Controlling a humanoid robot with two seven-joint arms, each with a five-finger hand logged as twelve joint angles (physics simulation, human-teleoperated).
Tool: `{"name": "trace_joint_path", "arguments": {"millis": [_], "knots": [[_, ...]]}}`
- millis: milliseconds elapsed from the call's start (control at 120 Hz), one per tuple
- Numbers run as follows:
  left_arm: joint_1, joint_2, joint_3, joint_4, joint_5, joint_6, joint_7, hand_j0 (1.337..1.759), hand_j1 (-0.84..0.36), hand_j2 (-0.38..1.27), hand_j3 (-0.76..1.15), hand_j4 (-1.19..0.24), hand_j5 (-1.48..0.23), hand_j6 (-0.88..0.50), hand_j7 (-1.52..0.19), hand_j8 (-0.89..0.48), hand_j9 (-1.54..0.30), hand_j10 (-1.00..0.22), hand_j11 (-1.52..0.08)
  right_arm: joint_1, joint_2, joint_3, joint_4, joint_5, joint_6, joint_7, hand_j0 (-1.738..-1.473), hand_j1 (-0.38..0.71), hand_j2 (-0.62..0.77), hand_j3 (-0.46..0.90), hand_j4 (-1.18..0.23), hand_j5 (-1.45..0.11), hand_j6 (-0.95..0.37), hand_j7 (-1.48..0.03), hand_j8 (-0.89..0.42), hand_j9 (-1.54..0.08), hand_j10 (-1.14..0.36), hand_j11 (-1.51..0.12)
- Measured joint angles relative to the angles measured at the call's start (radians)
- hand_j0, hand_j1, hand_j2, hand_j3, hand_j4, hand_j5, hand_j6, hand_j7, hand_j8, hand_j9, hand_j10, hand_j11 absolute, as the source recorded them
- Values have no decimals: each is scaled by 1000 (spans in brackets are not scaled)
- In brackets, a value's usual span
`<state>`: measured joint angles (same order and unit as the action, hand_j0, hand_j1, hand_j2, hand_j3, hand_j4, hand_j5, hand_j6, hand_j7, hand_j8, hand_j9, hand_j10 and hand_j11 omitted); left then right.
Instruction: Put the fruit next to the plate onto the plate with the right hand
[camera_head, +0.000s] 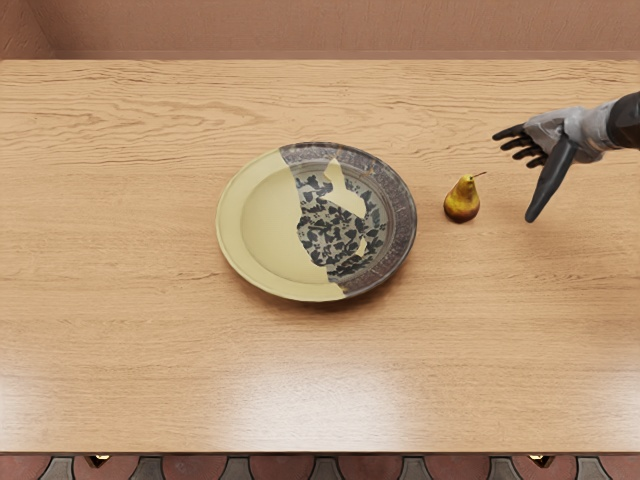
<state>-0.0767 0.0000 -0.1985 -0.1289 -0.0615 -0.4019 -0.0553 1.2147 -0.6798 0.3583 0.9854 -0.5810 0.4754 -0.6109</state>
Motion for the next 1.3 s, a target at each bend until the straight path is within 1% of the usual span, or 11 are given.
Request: {"name": "trace_joint_path", "arguments": {"millis": [367, 792, 883, 958, 1017, 1092, 1225, 1300], "knots": [[0, 0, -2, 0, 0, 0, 0, 1658, 334, 3, 0, -13, -17, -13, -17, -13, -17, -13, -17, -33, 101, 3, 0, -175, -131, 0, -1658, -349, 0, 0, -3, 0, -4, 0, -3, 0, -2, 0], [0, 0, 1, 0, 0, 0, 0, 1658, 334, 3, 0, -13, -17, -13, -17, -13, -17, -13, -17, -95, 116, 3, 20, -196, -291, 1, -1658, -349, 1, 0, -3, 0, -4, 0, -3, 0, -2, 0], [0, 0, 1, 0, 0, 0, 0, 1658, 334, 3, 0, -13, -17, -13, -17, -13, -17, -13, -17, -118, 117, 1, 25, -199, -327, 42, -1658, -349, 1, 0, -3, 0, -4, 0, -3, 0, -2, 0], [0, 0, 2, 0, 0, 0, 0, 1658, 334, 3, 0, -13, -17, -13, -17, -13, -17, -13, -17, -131, 117, 0, 29, -199, -339, 102, -1658, -349, 1, 0, -3, 0, -4, 0, -3, 0, -2, 0], [0, 0, 2, 0, 0, 0, 0, 1658, 334, 3, 0, -13, -17, -13, -17, -13, -17, -13, -17, -139, 116, 0, 30, -199, -344, 132, -1658, -349, 1, 0, -3, 0, -4, 0, -3, 0, -2, 0], [0, 0, 2, 0, 0, 0, 0, 1658, 334, 3, 0, -13, -17, -13, -17, -13, -17, -13, -17, -146, 114, 0, 32, -198, -341, 152, -1658, -349, 1, 0, -3, 0, -4, 0, -3, 0, -2, 0], [0, 0, 2, 0, 0, 0, 0, 1658, 334, 3, 0, -13, -17, -13, -17, -13, -17, -13, -17, -153, 96, 10, 38, -190, -292, 169, -1658, -349, 1, 0, -3, 0, -4, 0, -3, 0, -2, 0], [0, 0, 3, 0, 0, 0, 0, 1658, 334, 3, 0, -13, -17, -13, -17, -13, -17, -13, -17, -154, 93, 9, 42, -188, -280, 197, -1658, -349, 1, 0, -3, 0, -4, 0, -3, 0, -2, 0]]}}
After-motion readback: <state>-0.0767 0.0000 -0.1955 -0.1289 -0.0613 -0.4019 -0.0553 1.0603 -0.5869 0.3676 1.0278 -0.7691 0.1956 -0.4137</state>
